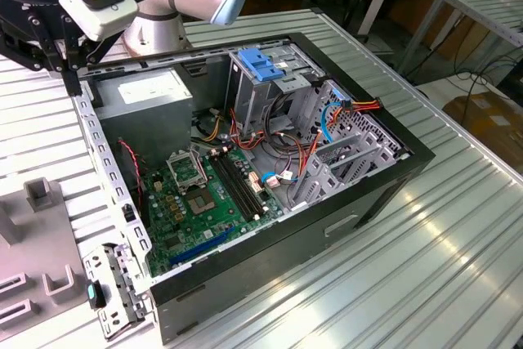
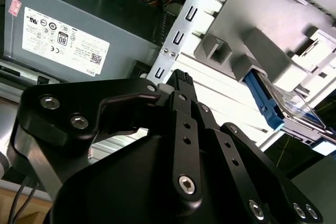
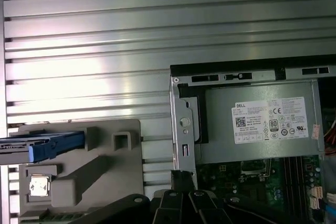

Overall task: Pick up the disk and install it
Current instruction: 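Reach for the disk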

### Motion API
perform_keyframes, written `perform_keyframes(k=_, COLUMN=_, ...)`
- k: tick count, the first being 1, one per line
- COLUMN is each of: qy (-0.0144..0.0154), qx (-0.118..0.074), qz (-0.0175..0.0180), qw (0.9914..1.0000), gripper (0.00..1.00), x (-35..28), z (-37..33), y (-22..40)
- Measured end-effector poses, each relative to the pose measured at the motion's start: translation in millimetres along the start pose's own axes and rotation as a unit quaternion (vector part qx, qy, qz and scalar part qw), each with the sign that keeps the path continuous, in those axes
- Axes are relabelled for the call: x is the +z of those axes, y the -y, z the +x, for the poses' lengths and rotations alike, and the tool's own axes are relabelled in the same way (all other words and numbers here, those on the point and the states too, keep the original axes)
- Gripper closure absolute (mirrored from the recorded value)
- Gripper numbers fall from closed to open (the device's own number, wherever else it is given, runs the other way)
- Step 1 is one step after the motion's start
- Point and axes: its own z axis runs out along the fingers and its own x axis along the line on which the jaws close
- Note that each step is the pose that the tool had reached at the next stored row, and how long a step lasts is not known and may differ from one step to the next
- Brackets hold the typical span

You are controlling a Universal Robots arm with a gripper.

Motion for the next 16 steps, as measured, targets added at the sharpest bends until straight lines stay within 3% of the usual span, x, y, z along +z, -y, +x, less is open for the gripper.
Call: perform_keyframes(k=16, qy=-0.0046, qx=0.0, qz=0.0004, qw=0.99999, gripper=0.89, x=0.7, z=19.6, y=1.5)
